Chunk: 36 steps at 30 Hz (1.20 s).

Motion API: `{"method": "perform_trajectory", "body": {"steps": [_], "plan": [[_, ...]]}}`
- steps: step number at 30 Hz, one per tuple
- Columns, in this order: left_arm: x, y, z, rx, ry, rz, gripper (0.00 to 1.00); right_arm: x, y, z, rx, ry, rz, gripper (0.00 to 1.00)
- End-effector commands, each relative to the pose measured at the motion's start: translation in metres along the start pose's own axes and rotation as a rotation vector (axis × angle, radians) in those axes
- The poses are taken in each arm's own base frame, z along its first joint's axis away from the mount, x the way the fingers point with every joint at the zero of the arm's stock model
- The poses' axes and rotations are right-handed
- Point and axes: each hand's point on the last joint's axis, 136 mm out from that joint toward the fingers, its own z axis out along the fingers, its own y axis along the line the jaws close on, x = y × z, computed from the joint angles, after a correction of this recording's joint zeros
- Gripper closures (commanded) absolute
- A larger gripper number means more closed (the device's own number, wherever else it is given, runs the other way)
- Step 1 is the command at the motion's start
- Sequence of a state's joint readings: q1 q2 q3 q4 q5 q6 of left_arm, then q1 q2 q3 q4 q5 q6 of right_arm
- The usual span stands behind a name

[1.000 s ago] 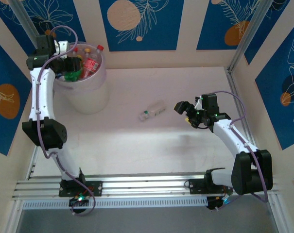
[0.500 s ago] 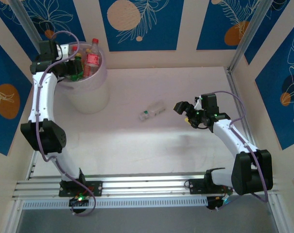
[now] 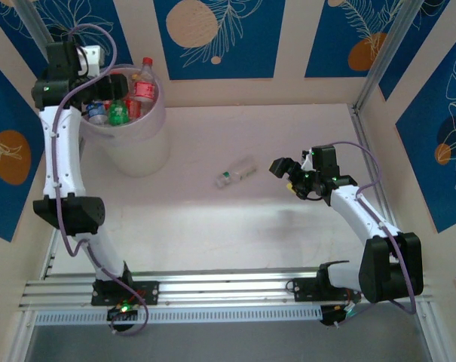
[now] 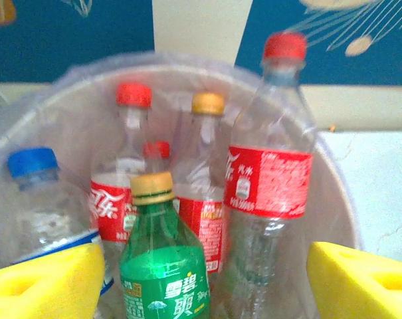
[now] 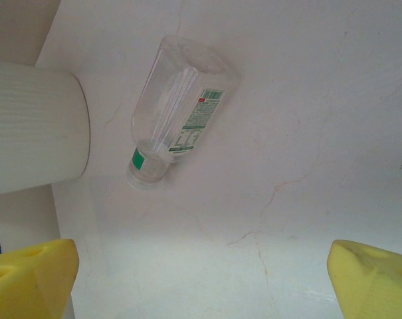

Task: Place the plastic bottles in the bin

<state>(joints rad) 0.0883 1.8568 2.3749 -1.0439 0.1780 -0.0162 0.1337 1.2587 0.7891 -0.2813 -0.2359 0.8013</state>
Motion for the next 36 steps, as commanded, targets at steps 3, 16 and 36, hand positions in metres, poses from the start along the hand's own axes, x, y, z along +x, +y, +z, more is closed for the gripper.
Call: {"method": "perform_trajectory", "body": {"steps": [3,16,36], "plan": [[-0.011,-0.035,-0.051,0.06,-0.057,0.049,0.21,0.0,0.007,-0.002,-0.011,0.007,-0.012,0.03],[0.052,-0.198,-0.053,0.255,0.038,0.309,0.2,-0.011,0.002,-0.019,0.032,-0.111,0.018,0.05],[0.243,-0.348,0.131,0.531,0.447,0.555,0.0,-0.007,-0.024,-0.048,0.031,-0.176,0.122,0.05]]}}
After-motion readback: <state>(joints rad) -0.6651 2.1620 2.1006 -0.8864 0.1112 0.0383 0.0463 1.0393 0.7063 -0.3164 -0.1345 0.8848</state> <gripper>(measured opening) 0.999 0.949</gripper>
